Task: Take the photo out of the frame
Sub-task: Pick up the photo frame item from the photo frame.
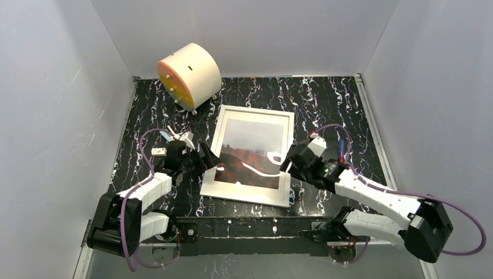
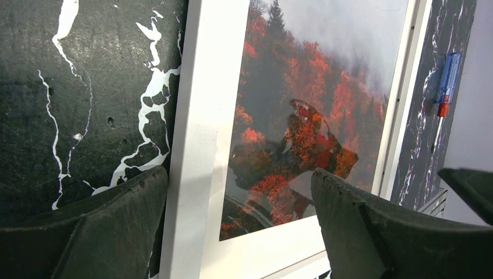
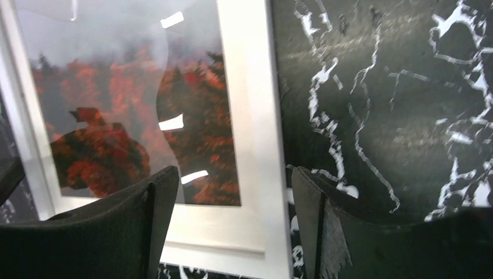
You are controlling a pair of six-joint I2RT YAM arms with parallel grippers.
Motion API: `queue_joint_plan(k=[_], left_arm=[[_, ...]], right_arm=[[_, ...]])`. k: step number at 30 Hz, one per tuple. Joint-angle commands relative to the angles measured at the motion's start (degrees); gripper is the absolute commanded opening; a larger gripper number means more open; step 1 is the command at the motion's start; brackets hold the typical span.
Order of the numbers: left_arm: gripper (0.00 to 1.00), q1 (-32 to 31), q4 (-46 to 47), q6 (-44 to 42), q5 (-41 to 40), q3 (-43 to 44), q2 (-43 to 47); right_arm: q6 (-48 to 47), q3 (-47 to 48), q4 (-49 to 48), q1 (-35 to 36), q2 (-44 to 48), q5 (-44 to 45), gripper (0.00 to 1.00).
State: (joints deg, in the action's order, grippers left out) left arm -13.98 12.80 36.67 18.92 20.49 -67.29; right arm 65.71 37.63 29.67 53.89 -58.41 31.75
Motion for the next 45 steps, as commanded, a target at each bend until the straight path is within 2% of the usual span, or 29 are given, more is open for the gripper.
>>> queue_joint_plan(k=[1,3,9,13,20,23,24,28,29,32,36,39,45], left_arm=[[0.92,0.15,-8.00,-0.60,-0.48,-0.90,-0.38],[0.92,0.09,-8.18,-0.58,-0.35,-0.80,-0.31],[0.92,0.13,-8.23,-0.61,-0.23,-0.81,-0.34],[0.92,0.11,-8.14,-0.54,-0.02,-0.56,-0.41],[0.92,0.10,-8.14,-0.51,0.03,-0.63,0.01],[0.92,0.11,-8.21,-0.41,0.10,-0.63,0.09],[0.92,0.09,-8.22,-0.38,0.16,-0.63,0.21],[0.92,0.09,-8.48,-0.34,0.38,-0.27,0.78],[0.92,0.09,-8.57,-0.36,0.35,-0.15,0.88],[0.92,0.16,-9.13,-0.67,0.17,0.44,1.17],[0.91,-1.57,-11.15,-1.91,-2.77,2.07,3.97],[0.91,-5.36,-15.61,-3.87,-8.10,6.29,7.21],[0.91,-11.57,-19.79,-6.63,-15.61,12.34,7.15]], right_arm=[[-16.33,1.79,-4.14,-12.59,-4.73,-19.64,0.78],[-17.71,1.70,-5.71,-14.90,-7.40,-23.78,0.75],[-18.68,2.31,-9.83,-15.95,-13.73,-26.83,0.73],[-18.78,3.20,-10.44,-16.17,-16.60,-26.04,0.63],[-18.77,3.04,-10.63,-16.31,-20.86,-25.36,0.63],[-19.20,3.25,-10.97,-16.36,-22.37,-25.09,0.52],[-19.36,3.65,-10.68,-16.36,-22.69,-24.78,0.43],[-20.65,5.99,-9.23,-16.35,-22.29,-24.06,0.22],[-21.08,6.91,-8.35,-16.36,-21.82,-23.75,0.14],[-22.46,10.65,-5.16,-16.36,-20.10,-23.61,0.01],[-23.68,14.12,-3.84,-16.36,-17.24,-25.86,0.01],[-23.83,15.56,-2.44,-16.36,-16.96,-25.43,0.01],[-23.90,15.07,-2.09,-16.29,-17.95,-24.87,0.01]])
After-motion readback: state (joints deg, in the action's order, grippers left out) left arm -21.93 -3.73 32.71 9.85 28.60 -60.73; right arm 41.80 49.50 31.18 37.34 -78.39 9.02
